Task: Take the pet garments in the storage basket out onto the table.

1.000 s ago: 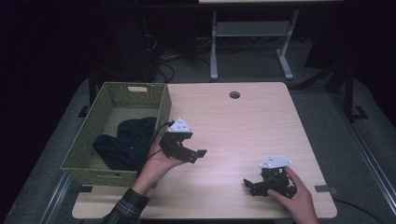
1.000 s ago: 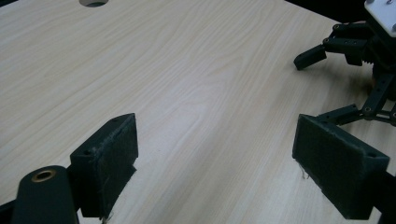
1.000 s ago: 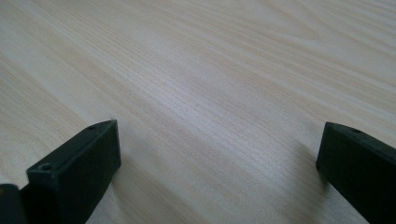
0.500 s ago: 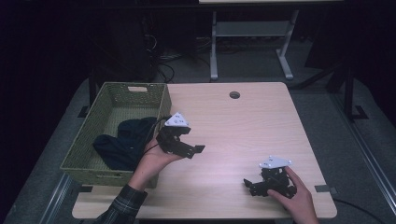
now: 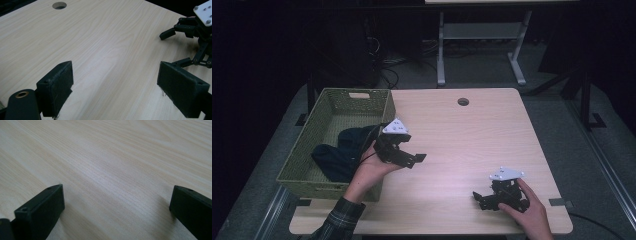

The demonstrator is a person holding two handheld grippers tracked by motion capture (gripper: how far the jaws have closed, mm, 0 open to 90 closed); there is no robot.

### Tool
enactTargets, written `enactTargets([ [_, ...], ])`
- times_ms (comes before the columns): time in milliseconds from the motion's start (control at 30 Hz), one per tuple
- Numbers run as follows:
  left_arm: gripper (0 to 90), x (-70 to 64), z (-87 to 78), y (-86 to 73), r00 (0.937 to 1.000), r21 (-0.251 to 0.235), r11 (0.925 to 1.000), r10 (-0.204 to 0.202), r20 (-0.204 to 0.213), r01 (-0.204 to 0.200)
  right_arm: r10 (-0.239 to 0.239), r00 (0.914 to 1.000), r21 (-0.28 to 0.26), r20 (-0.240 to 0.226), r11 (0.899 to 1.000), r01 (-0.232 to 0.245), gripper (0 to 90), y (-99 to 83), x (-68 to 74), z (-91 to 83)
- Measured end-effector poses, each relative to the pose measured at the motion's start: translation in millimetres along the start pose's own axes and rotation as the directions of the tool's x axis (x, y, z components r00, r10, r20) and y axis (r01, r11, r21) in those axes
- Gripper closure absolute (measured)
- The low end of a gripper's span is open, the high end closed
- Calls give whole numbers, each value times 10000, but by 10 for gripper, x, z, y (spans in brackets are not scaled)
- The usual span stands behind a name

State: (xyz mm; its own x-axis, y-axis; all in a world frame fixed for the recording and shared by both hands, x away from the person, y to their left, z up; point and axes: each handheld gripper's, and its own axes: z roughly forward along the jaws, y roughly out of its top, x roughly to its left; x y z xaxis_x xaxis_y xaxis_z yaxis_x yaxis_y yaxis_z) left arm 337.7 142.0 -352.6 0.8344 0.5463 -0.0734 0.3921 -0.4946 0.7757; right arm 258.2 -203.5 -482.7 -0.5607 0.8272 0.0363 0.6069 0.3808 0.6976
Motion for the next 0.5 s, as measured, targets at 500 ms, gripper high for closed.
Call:
enactTargets([
  [500,132,149,-227,-40,9993,-161,9995,-264,-260,260,-18,10000,23,3,10000,18,0,1,-1,-1],
])
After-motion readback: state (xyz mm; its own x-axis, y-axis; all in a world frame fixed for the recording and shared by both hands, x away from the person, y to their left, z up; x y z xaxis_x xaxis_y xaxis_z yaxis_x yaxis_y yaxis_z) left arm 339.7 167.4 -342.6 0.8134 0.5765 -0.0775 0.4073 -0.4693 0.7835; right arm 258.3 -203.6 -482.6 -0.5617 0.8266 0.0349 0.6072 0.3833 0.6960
